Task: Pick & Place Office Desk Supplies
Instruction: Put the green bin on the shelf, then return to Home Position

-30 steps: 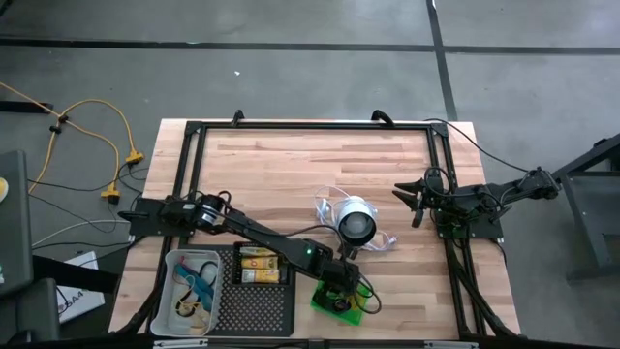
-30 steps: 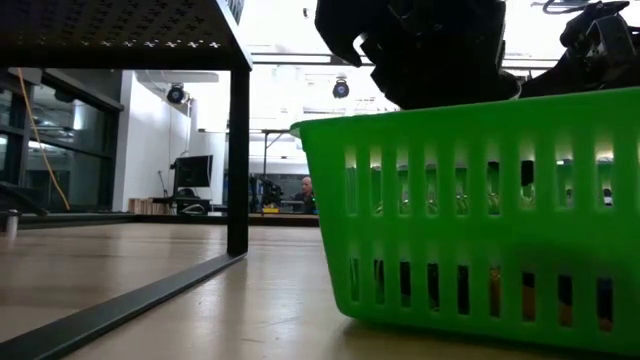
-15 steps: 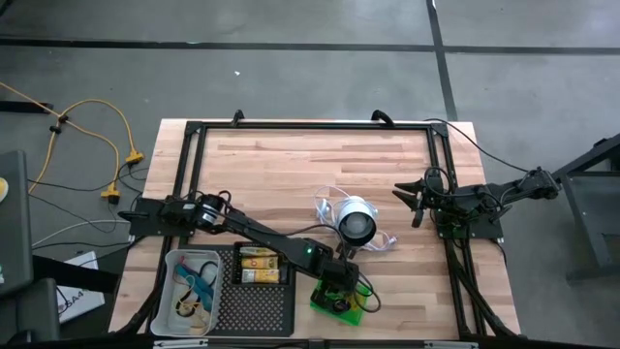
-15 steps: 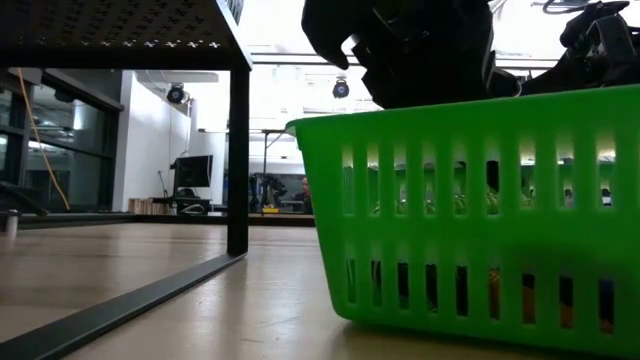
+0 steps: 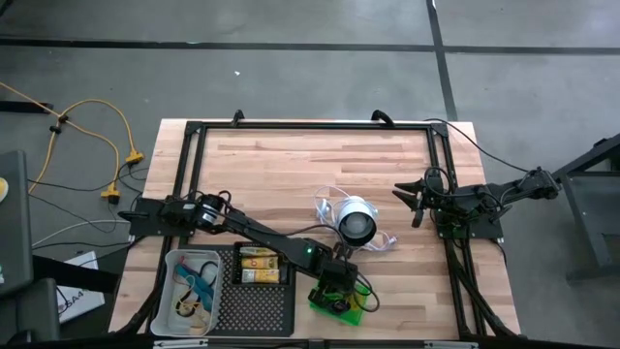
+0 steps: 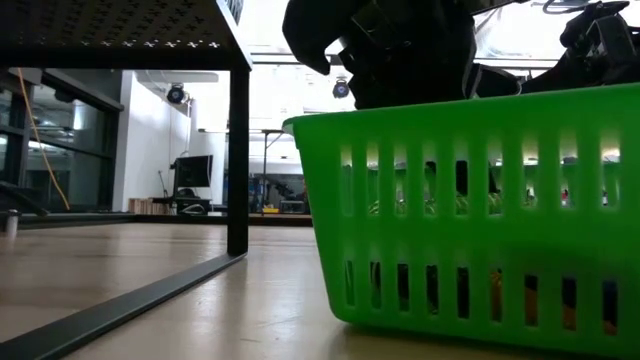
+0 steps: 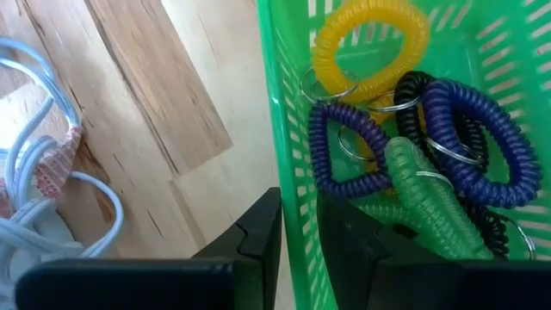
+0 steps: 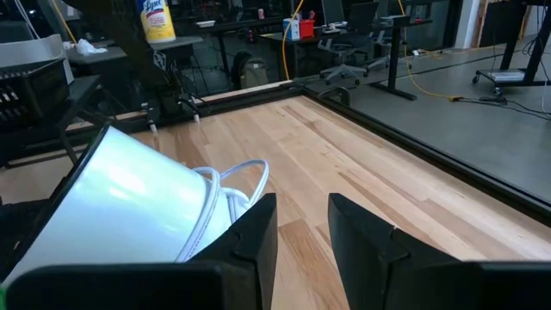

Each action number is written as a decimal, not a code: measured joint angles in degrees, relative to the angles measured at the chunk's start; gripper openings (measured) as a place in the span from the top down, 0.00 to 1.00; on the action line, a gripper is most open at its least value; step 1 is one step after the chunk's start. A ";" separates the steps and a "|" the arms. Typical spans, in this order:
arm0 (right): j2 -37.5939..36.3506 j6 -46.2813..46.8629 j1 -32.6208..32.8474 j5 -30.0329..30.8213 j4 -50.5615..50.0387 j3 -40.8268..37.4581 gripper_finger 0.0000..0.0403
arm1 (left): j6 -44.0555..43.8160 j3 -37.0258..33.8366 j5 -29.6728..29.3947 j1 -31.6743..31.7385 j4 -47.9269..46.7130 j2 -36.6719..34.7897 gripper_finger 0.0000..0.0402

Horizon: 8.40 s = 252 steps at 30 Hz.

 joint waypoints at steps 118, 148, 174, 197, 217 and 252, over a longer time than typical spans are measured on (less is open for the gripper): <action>-0.02 0.00 0.00 0.00 0.02 0.01 0.77 | -52.85 21.93 -7.32 -16.86 -41.24 -16.00 0.99; -0.02 0.00 0.01 0.00 0.00 0.01 0.77 | -64.00 17.51 -16.20 -28.88 -52.58 -15.98 0.99; -0.02 0.00 0.01 0.00 0.02 0.01 0.77 | -60.35 17.18 -15.43 -28.39 -52.63 -18.10 0.99; -0.02 0.00 0.01 0.00 0.00 0.01 0.77 | -58.28 12.98 -15.99 -28.37 -52.65 -19.66 0.99; -0.01 0.00 0.01 0.00 0.00 0.01 0.77 | -59.32 8.56 -17.28 -27.50 -52.54 -20.76 0.99; 0.00 0.00 0.01 0.00 0.02 0.01 0.77 | -58.67 8.50 -18.97 -27.50 -52.56 -22.86 0.79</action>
